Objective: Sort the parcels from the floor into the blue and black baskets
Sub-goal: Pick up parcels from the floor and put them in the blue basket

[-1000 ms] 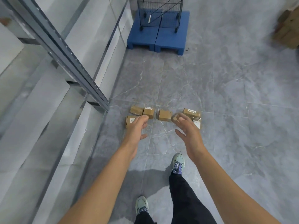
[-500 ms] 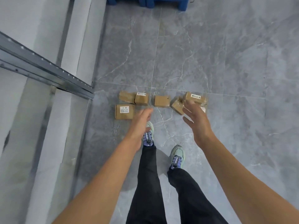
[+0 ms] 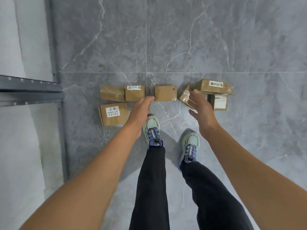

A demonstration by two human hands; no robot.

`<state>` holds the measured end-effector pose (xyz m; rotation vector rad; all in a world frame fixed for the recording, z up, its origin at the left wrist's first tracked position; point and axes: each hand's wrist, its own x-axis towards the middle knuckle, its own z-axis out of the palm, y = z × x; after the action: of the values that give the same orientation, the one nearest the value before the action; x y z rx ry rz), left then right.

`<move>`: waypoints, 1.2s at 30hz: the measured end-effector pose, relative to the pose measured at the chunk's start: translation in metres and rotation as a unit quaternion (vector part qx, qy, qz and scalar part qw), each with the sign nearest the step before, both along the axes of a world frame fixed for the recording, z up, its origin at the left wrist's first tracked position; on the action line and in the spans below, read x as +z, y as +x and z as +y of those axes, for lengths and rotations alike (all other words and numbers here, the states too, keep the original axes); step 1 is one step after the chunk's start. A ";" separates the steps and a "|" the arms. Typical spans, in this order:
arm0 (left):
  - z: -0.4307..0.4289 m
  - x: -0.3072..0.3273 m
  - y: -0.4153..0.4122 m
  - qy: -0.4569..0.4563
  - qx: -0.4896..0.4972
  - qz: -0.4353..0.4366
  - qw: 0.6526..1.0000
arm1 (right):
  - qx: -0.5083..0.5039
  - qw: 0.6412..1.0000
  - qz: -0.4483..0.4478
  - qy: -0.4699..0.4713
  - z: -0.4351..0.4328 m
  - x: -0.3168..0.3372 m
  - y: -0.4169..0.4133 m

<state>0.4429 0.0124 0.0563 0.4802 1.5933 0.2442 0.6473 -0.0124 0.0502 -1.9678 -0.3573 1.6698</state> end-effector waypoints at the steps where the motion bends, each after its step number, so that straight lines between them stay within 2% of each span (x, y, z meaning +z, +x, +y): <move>1: 0.006 -0.016 0.001 -0.008 -0.007 0.003 1.000 | 0.000 1.000 -0.003 -0.007 0.006 -0.016 0.001; 8: 0.027 -0.129 0.020 -0.036 -0.048 0.004 0.998 | 0.038 0.998 -0.009 -0.048 0.033 -0.129 0.005; 13: 0.034 -0.200 0.036 -0.053 -0.037 -0.001 0.998 | 0.055 0.996 -0.019 -0.066 0.047 -0.203 0.010; 20: 0.045 -0.257 0.044 -0.076 0.005 0.015 0.997 | 0.042 0.994 0.009 -0.105 0.058 -0.255 0.006; 28: 0.055 -0.268 0.050 -0.115 0.054 0.010 0.992 | 0.023 0.990 0.033 -0.136 0.065 -0.277 0.004; 33: 0.069 -0.231 0.044 -0.094 0.089 0.002 0.992 | 0.028 0.993 0.033 -0.113 0.074 -0.243 0.006; 36: 0.077 -0.189 0.036 -0.073 0.099 -0.010 0.992 | 0.023 0.996 0.022 -0.088 0.087 -0.194 0.004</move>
<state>0.4787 0.0899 -0.1328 0.2072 1.6263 0.2793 0.6516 0.0746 -0.1443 -2.0577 -0.2487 1.8273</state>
